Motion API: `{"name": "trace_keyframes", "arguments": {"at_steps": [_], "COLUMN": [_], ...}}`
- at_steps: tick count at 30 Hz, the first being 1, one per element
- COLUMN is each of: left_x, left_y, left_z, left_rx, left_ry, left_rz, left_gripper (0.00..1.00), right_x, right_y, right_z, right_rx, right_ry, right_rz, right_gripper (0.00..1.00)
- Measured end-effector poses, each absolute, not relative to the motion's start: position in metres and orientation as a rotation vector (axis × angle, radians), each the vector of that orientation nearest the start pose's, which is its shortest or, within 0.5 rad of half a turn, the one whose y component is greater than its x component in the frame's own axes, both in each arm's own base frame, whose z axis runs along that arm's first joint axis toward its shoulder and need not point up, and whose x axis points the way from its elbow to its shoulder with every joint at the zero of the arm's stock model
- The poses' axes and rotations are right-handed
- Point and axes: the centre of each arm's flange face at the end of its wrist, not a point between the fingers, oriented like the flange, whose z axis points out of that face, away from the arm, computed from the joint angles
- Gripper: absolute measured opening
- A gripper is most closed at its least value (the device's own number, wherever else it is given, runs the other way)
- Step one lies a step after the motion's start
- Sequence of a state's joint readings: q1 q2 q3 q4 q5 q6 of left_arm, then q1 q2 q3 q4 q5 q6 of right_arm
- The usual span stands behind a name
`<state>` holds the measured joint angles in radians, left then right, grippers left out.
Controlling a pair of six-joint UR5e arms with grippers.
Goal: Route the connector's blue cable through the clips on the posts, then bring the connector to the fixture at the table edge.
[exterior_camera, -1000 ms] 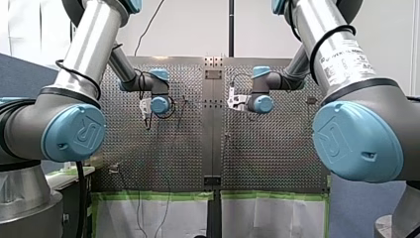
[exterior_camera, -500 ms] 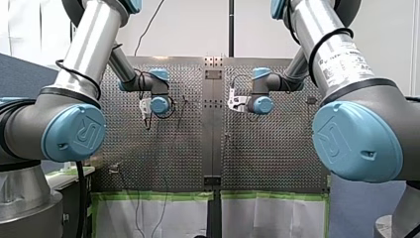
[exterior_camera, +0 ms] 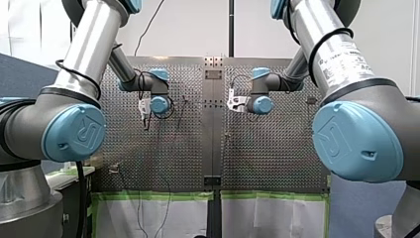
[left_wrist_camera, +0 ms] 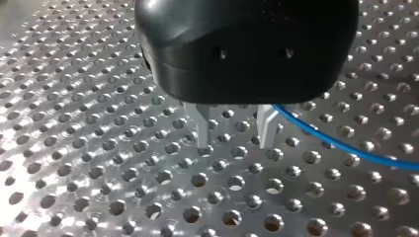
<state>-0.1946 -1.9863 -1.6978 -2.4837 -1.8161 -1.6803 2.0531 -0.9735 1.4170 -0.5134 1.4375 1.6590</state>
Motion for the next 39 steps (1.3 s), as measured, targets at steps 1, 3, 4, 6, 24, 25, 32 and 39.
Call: {"name": "trace_keyframes", "arguments": {"at_steps": [1,3,4,6,24,25,32,39], "left_x": [0.582,0.581,0.58,0.579,0.554,0.551,0.528,0.495], "left_y": [-0.226,-0.226,-0.226,-0.226,-0.225,-0.224,-0.226,-0.235], "left_z": [0.26,0.259,0.258,0.257,0.254,0.256,0.271,0.276], "left_rx": [-0.135,-0.122,-0.115,-0.103,-0.115,-0.123,-0.161,-0.131], "left_ry": [1.458,1.474,1.481,1.496,1.602,1.594,1.537,1.562], "left_rz": [-0.07,-0.073,-0.072,-0.067,-0.08,-0.089,-0.164,-0.205], "left_gripper": [0.77,0.98,0.98,0.98,0.98,0.98,0.98,0.98], "right_x": [0.454,0.455,0.455,0.455,0.454,0.454,0.455,0.456], "right_y": [-0.551,-0.55,-0.55,-0.55,-0.551,-0.551,-0.55,-0.549], "right_z": [0.253,0.253,0.253,0.253,0.254,0.254,0.254,0.254], "right_rx": [1.567,1.568,1.568,1.57,1.579,1.58,1.585,1.591], "right_ry": [-0.89,-0.891,-0.891,-0.892,-0.895,-0.896,-0.896,-0.897], "right_rz": [1.749,1.75,1.75,1.749,1.744,1.743,1.742,1.738], "right_gripper": [0.02,0.02,0.02,0.02,0.02,0.02,0.02,0.02]}}
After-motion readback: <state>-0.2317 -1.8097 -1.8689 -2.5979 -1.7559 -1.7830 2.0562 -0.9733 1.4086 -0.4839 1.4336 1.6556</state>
